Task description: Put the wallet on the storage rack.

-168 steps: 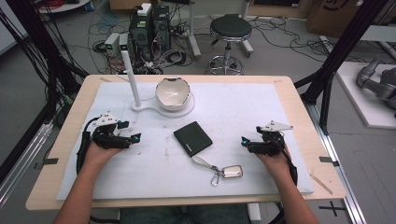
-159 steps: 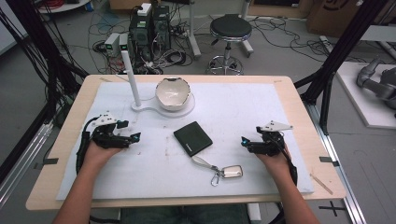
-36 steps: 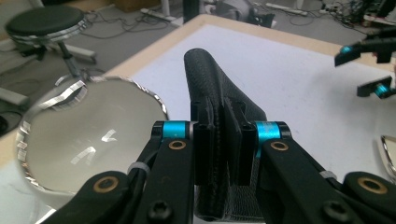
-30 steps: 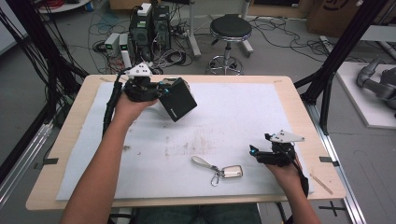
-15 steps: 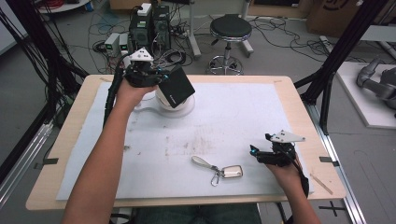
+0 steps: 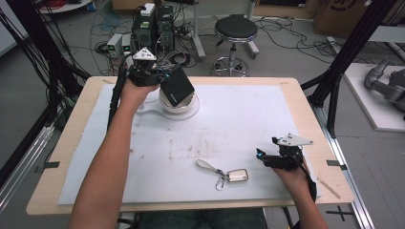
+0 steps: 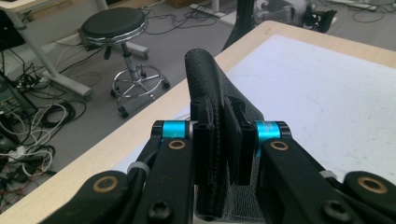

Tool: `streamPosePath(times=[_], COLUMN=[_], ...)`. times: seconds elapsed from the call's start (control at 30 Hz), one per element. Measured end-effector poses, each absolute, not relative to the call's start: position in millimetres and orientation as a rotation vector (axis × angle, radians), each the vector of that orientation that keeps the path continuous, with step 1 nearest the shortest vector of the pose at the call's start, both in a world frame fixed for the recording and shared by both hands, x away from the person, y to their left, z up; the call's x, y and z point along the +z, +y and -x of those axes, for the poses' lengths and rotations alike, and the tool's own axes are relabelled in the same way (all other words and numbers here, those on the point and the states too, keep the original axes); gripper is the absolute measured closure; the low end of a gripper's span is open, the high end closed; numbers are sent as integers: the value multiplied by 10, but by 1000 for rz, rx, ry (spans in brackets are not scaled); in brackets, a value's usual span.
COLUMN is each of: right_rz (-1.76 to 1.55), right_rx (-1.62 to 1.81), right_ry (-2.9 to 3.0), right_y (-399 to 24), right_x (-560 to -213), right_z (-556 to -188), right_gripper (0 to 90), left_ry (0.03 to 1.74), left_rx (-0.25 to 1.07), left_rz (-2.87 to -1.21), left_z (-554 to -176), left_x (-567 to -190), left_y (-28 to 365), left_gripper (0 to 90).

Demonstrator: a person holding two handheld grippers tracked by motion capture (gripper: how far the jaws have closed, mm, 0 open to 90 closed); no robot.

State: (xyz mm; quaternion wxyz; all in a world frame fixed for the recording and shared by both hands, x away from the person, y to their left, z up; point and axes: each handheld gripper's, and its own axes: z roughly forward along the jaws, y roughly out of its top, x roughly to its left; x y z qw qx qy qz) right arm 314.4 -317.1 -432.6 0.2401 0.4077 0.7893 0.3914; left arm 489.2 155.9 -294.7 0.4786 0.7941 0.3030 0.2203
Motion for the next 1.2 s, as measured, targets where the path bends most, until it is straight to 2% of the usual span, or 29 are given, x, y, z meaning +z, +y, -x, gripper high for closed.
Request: streamPosePath(times=[0.67,1.2], right_rz=[-1118,-1115], right_rx=[1067,1065], right_ry=[2161,2162], right_y=[-3173,-3150], right_x=[-4332,-4334], right_z=[-3142,-3145], right_gripper=[211,211], left_ry=[835,825], left_rx=[651,706], left_rz=[-1978,-1978], left_z=[-4989,-5013], left_x=[-3167,-3195], left_y=[1502,1426], left_gripper=[818,817])
